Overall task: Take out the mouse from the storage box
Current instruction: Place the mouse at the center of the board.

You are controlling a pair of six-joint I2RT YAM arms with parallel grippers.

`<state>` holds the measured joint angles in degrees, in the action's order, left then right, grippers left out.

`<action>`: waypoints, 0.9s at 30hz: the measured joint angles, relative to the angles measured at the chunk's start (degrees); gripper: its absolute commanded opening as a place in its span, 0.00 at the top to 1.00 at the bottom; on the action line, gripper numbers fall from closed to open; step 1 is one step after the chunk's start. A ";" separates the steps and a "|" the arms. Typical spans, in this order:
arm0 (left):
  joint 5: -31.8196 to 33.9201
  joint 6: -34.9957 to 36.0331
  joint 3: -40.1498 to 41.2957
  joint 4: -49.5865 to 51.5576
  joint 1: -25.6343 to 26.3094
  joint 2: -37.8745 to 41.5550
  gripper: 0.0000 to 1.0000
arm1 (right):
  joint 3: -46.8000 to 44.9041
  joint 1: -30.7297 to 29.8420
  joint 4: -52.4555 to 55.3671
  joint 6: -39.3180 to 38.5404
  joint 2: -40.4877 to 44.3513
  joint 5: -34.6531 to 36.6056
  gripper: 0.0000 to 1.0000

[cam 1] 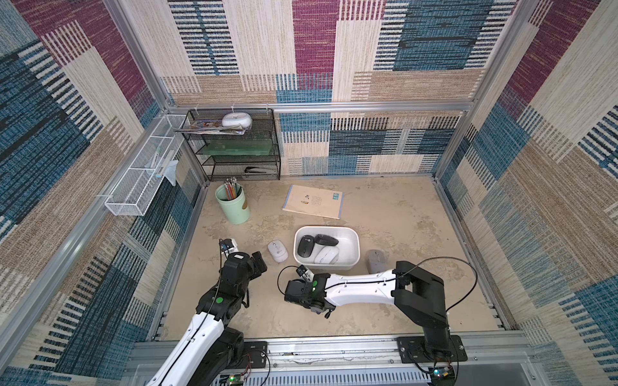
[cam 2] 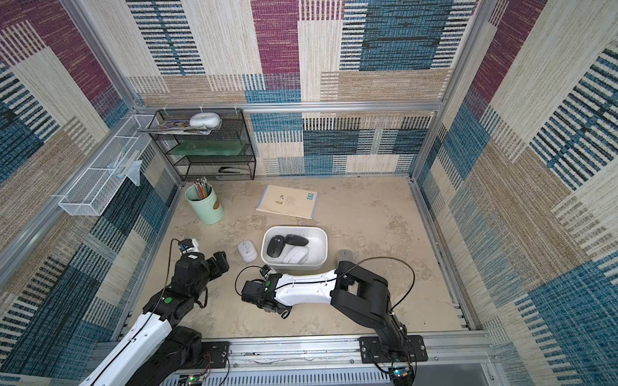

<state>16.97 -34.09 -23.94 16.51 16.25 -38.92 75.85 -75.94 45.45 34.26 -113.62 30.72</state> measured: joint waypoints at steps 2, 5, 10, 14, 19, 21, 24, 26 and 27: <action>0.15 0.00 0.00 0.00 0.00 0.17 0.08 | 0.00 -0.13 -0.13 0.00 0.48 -0.39 0.38; 0.20 0.00 0.00 0.00 0.00 0.35 0.08 | -0.02 -0.33 -0.81 -0.07 1.86 -1.49 0.34; 0.20 0.02 0.00 -0.02 0.00 0.33 0.08 | -0.87 -0.61 -3.41 -0.63 4.44 -4.44 0.26; -0.09 0.09 0.00 -0.15 0.00 -0.28 0.08 | -2.10 -0.70 -5.68 -0.90 6.75 -6.56 0.23; -1.20 0.50 -0.20 -0.33 0.00 -2.27 0.07 | -3.26 -0.70 -7.72 -0.87 9.44 -7.43 0.21; -2.32 0.68 -0.50 -0.61 0.00 -3.26 0.07 | -3.82 -0.70 -8.07 -0.76 10.82 -7.06 0.19; -4.74 0.85 -1.09 -0.85 0.00 -4.61 0.07 | -5.29 0.04 -8.63 -0.46 13.77 -5.77 0.18; -6.91 0.72 -1.73 -0.85 0.02 -5.51 0.07 | -6.86 1.57 -9.42 -0.42 16.33 -5.05 0.18; -8.13 0.13 -2.27 -0.79 0.07 -6.10 0.07 | -7.91 2.62 -9.75 -0.42 17.81 -4.66 0.18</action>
<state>8.84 -33.95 -26.22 15.73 16.32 -45.01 67.94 -73.32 35.70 33.85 -95.81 26.06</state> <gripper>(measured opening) 0.931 0.819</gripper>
